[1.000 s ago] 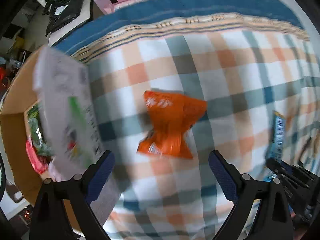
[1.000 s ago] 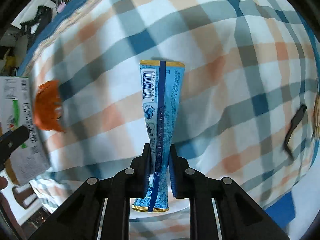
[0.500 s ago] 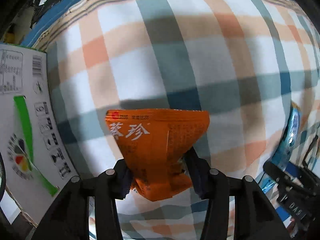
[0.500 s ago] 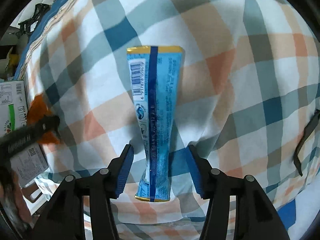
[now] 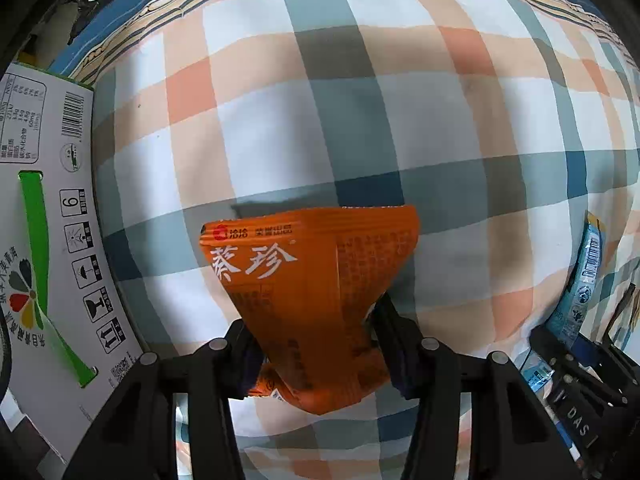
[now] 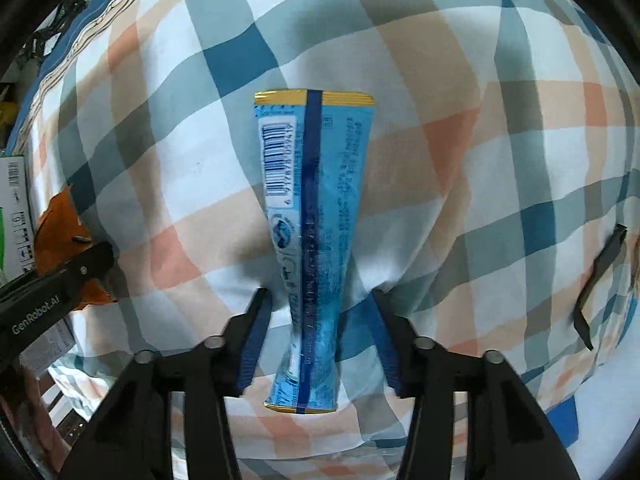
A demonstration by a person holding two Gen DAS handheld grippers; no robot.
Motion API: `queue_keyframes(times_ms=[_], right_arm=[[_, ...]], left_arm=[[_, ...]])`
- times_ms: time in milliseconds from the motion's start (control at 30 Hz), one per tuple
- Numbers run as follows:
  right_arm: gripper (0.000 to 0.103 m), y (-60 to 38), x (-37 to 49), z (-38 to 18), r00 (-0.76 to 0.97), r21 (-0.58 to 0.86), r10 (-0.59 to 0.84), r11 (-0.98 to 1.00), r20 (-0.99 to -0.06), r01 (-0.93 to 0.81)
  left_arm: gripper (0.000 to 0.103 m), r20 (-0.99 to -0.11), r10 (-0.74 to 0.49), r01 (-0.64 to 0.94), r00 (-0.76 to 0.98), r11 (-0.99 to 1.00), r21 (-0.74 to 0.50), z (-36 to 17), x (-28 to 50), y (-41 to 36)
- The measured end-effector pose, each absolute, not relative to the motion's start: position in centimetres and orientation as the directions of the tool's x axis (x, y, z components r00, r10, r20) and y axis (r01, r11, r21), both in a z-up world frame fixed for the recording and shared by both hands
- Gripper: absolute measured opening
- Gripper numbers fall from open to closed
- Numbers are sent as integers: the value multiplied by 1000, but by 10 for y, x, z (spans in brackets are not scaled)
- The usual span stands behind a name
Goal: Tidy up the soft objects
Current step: 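Carry the orange bag and blue stick pack into the box and release both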
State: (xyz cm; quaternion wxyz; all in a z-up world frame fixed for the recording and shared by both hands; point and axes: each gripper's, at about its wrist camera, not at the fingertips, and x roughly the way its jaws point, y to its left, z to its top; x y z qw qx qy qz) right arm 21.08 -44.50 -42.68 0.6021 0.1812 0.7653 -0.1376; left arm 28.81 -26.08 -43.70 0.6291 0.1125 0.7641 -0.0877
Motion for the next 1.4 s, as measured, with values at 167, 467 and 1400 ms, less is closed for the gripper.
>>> queue_keyframes(times_ms=[167, 467, 1400], right_arm=[[17, -437, 213, -424, -196, 24, 128, 887, -972, 461], [16, -423, 197, -369, -84, 140, 186, 910, -979, 390], [16, -80, 304, -232, 30, 344, 343, 938, -939, 44]], left_arm=[[39, -985, 52, 296, -162, 955, 2, -425, 281, -265], [38, -994, -74, 314, -79, 945, -95, -352, 233, -243], [38, -993, -100, -36, 63, 994, -102, -246, 334, 128]])
